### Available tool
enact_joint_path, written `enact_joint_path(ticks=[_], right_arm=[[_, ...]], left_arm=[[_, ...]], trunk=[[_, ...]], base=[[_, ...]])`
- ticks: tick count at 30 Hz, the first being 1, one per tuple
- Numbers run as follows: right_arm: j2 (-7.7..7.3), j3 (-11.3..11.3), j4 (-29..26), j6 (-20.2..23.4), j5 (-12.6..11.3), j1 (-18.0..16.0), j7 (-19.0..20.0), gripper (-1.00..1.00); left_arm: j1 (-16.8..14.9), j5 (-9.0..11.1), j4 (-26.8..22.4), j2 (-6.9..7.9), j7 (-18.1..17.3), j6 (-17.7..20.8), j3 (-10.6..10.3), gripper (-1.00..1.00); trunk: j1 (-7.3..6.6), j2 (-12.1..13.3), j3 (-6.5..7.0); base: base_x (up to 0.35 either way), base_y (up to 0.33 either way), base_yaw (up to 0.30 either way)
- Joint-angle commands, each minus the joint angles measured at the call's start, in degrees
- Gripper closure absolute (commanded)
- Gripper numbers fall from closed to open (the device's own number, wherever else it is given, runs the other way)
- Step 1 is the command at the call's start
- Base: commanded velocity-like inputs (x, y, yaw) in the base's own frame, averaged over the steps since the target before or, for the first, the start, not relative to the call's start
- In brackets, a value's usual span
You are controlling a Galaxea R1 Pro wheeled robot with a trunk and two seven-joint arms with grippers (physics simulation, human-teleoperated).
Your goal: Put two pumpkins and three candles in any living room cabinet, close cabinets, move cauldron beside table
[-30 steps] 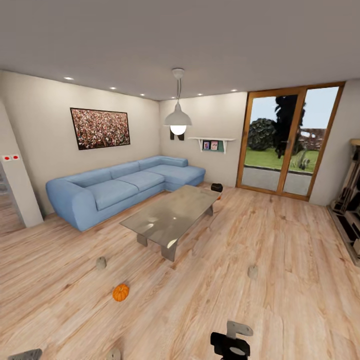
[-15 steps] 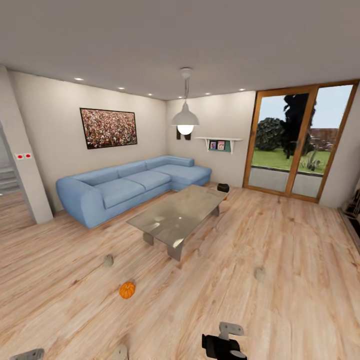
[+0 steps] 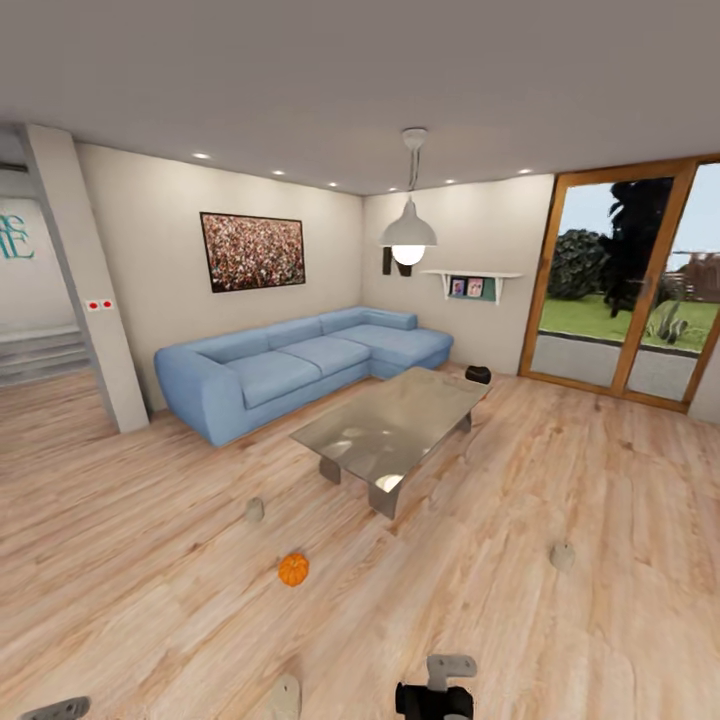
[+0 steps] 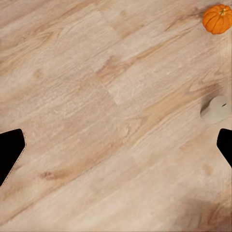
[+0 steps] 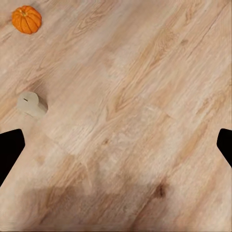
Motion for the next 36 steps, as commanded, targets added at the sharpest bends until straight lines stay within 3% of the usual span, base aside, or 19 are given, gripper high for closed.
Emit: enact_joint_path(ticks=[1, 7, 25, 36], right_arm=[[-0.03, 0.8, 0.2, 0.1, -0.3, 0.0, -0.5, -1.00], [0.26, 2.9, 1.3, -0.3, -0.6, 0.0, -0.5, -1.00], [0.57, 3.1, 1.5, -0.4, -0.4, 0.0, -0.5, -1.00], [0.61, 3.1, 1.5, -0.4, -1.1, 0.0, -0.4, -1.00]], left_arm=[[0.0, 0.2, 0.1, -0.01, -0.4, -0.1, 0.3, -1.00], [0.0, 0.2, 0.1, -0.01, -0.5, 0.0, -0.4, -1.00], [0.0, 0.2, 0.1, -0.01, -0.7, 0.0, -0.7, -1.00], [0.0, 0.2, 0.1, -0.01, -2.7, 0.2, -0.7, -1.00]], trunk=[[0.03, -0.1, -0.03], [0.03, -0.1, 0.01], [0.03, -0.1, 0.11], [0.03, -0.1, 0.11]], base=[[0.000, 0.286, 0.016], [0.010, 0.291, 0.006], [0.191, 0.271, 0.000], [0.039, 0.307, 0.000]])
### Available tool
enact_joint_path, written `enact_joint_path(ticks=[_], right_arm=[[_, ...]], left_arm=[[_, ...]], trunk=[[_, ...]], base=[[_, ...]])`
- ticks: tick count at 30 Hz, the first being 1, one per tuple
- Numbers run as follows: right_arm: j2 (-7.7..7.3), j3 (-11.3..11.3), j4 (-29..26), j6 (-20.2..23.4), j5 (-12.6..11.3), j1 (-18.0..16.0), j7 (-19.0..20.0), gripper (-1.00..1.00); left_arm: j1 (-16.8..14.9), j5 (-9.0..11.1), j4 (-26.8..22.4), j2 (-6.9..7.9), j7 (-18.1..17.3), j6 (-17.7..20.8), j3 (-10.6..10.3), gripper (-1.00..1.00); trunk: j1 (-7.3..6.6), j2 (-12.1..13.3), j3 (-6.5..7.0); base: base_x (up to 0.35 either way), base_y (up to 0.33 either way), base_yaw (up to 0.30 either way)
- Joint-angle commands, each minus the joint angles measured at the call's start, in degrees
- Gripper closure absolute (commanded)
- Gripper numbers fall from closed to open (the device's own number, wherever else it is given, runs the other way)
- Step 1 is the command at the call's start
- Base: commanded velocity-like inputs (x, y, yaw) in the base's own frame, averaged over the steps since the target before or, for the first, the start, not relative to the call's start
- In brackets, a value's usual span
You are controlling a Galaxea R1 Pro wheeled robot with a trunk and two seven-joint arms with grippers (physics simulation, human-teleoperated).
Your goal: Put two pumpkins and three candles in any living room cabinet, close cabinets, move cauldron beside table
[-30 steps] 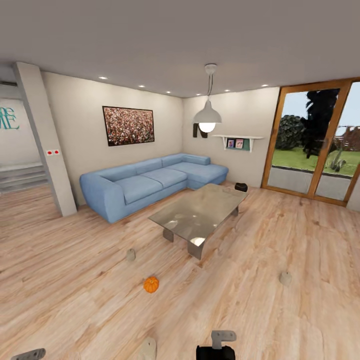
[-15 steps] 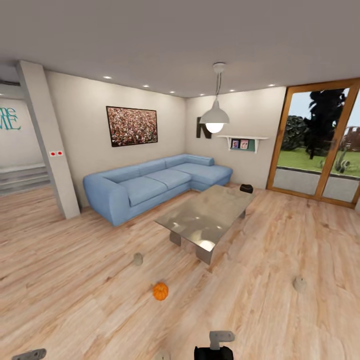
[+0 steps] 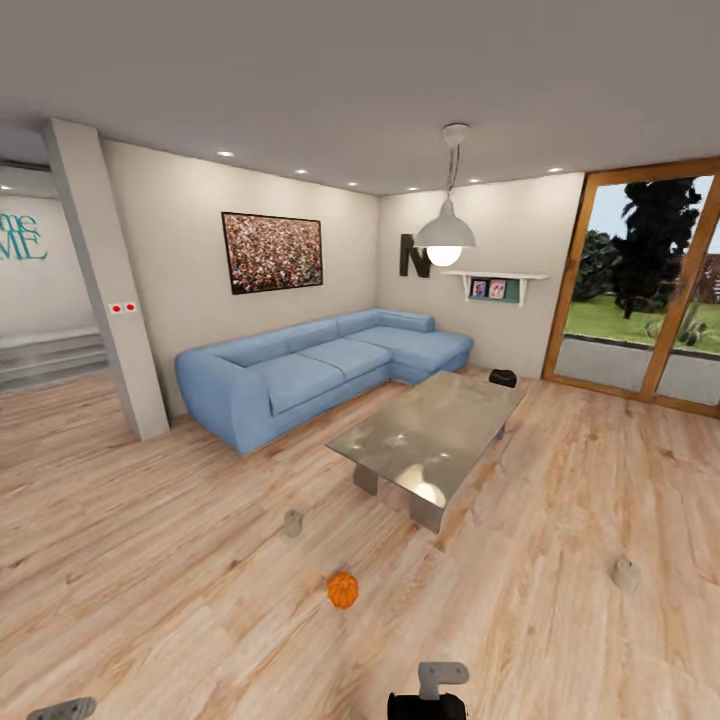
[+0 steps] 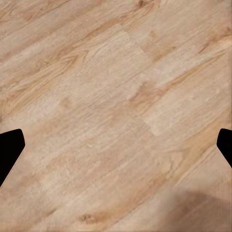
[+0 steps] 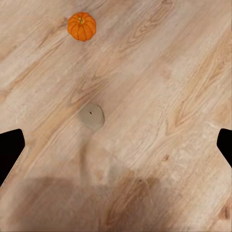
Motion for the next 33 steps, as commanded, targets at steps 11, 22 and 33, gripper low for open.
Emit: enact_joint_path(ticks=[11, 22, 33], right_arm=[[-0.04, 0.2, -0.1, 0.2, -0.4, 0.0, -0.5, -1.00], [-0.12, -3.0, -0.2, 4.4, -4.6, -0.5, -0.3, -1.00], [-0.33, -4.2, -0.4, 8.0, -8.0, -0.8, -0.3, -1.00]], left_arm=[[0.0, 0.3, 0.1, 0.01, -3.4, 0.5, 0.3, -1.00], [-0.1, 0.6, -2.9, 0.03, -19.3, 12.9, 0.3, -1.00], [0.0, 0.6, -3.0, -0.01, -19.8, 9.6, 0.3, -1.00]], trunk=[[0.03, 0.0, -0.03], [0.03, 0.0, -0.03], [0.47, -0.8, -0.39]], base=[[0.132, 0.264, 0.000], [0.023, 0.031, 0.000], [0.001, 0.001, 0.000]])
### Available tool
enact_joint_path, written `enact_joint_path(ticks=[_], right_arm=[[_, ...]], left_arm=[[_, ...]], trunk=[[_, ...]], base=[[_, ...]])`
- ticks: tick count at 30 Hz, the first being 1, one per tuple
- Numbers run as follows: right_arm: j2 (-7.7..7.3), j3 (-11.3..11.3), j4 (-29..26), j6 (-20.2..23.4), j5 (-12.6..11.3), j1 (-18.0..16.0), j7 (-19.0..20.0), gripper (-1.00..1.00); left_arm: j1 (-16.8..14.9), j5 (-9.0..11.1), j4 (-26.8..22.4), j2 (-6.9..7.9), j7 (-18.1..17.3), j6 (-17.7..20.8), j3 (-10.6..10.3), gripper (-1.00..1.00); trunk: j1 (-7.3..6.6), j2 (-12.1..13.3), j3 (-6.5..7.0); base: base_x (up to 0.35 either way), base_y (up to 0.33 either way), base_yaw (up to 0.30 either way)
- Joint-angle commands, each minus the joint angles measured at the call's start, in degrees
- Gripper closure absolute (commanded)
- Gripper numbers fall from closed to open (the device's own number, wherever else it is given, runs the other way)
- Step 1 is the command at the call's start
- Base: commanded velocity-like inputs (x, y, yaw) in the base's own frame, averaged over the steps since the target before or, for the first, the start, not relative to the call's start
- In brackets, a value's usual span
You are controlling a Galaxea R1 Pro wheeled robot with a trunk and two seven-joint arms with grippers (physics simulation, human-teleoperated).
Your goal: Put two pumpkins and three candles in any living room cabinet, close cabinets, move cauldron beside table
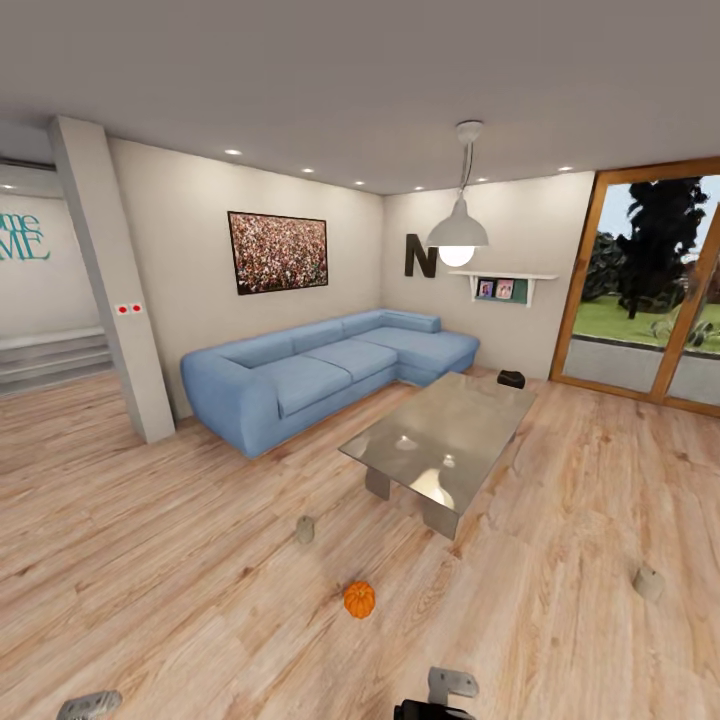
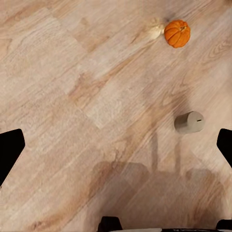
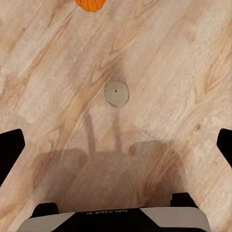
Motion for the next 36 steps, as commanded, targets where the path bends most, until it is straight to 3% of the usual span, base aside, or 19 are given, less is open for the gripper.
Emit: enact_joint_path(ticks=[1, 25, 31, 36], right_arm=[[-0.02, 0.3, -0.1, 0.1, -0.5, 0.0, -0.5, -1.00], [0.20, 0.6, -0.6, -0.1, 0.0, -0.1, -0.6, -1.00], [0.55, 0.6, 0.8, 1.0, -0.4, -4.7, -0.7, -1.00], [1.27, 0.5, 5.9, 2.3, -0.6, -7.7, -0.6, -1.00]], left_arm=[[0.0, 0.3, 0.0, -0.03, -0.3, 0.5, 0.4, -1.00], [0.0, 0.2, 0.2, -0.03, 0.6, -2.6, 0.4, -1.00], [0.0, 0.2, 0.2, -0.03, 0.6, -2.7, 0.4, -1.00], [0.0, 0.2, 0.1, -0.03, 0.6, -2.7, 0.3, -1.00]], trunk=[[0.25, -0.5, -0.21], [5.52, -10.1, -4.52], [6.84, -12.5, -5.60], [7.93, -14.5, -6.49]], base=[[0.000, 0.000, 0.000], [0.000, 0.000, 0.000], [0.000, 0.000, 0.000], [0.000, 0.000, 0.000]])
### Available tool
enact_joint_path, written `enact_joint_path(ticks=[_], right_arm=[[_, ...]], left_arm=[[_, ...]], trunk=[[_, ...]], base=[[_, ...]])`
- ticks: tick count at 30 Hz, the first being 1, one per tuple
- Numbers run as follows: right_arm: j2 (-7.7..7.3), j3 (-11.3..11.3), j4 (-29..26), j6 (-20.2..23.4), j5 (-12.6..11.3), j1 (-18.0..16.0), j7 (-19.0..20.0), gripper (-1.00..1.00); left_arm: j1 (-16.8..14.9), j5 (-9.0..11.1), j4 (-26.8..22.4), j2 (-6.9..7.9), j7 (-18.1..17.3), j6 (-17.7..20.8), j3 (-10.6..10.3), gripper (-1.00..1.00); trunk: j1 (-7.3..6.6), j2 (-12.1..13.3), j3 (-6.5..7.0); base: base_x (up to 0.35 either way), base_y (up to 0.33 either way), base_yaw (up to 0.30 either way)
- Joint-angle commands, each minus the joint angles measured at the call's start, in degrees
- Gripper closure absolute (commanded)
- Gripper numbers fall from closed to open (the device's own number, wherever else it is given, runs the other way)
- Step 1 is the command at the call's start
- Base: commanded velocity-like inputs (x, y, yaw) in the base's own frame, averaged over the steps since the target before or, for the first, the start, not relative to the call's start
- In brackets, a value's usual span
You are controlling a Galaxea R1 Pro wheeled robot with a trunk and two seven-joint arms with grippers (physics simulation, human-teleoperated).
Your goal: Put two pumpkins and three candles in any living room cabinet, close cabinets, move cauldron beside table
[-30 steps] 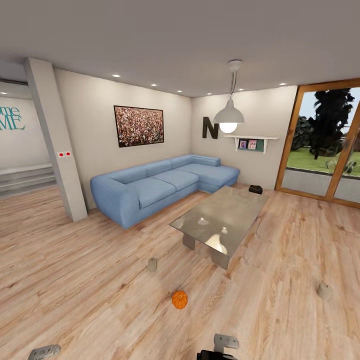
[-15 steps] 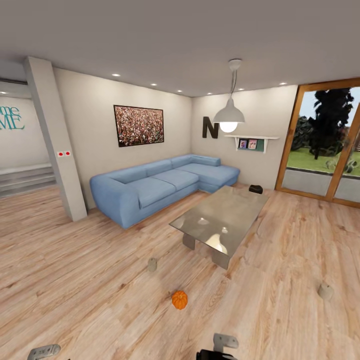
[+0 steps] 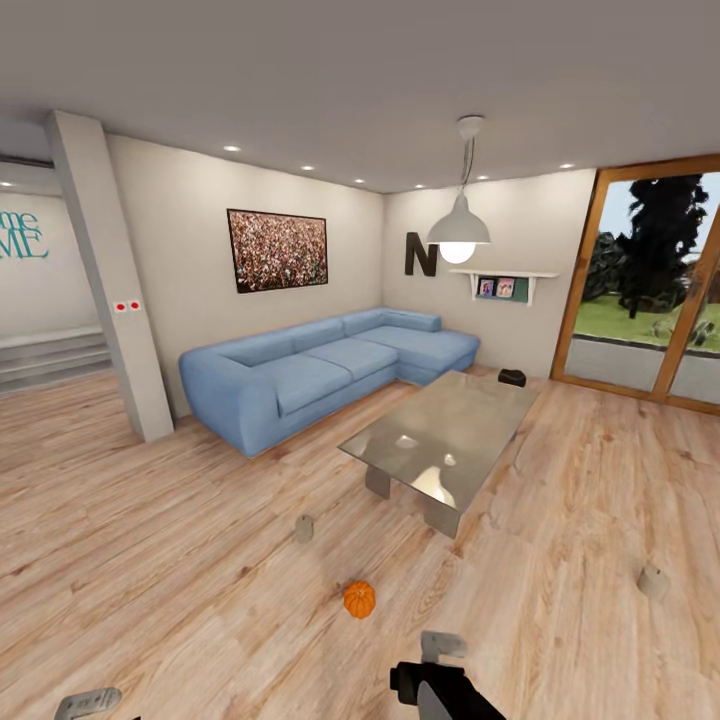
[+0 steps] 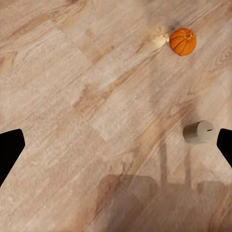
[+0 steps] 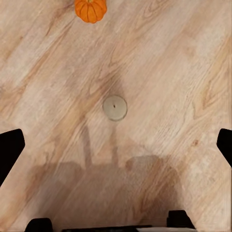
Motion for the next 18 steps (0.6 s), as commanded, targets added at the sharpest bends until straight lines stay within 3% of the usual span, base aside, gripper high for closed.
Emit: enact_joint_path(ticks=[1, 5, 18], right_arm=[[0.07, 0.5, 0.5, 0.2, -0.5, -0.4, -0.5, -1.00], [0.58, 0.8, 1.6, -2.2, -0.5, -0.8, -0.3, -1.00], [1.03, 0.9, 2.0, -2.9, -0.5, -0.9, 0.3, -1.00]], left_arm=[[-0.1, 0.2, 0.0, -0.01, -0.4, 0.3, 0.3, -1.00], [-0.1, 0.3, 0.0, -0.01, -0.4, 0.4, 0.3, -1.00], [-0.1, 0.3, 0.0, -0.01, -0.4, 0.3, 0.2, -1.00]], trunk=[[0.25, -0.5, -0.29], [1.12, -2.1, -1.01], [3.98, -7.3, -3.34]], base=[[0.000, 0.000, 0.000], [0.000, 0.000, 0.000], [0.000, 0.000, 0.000]])
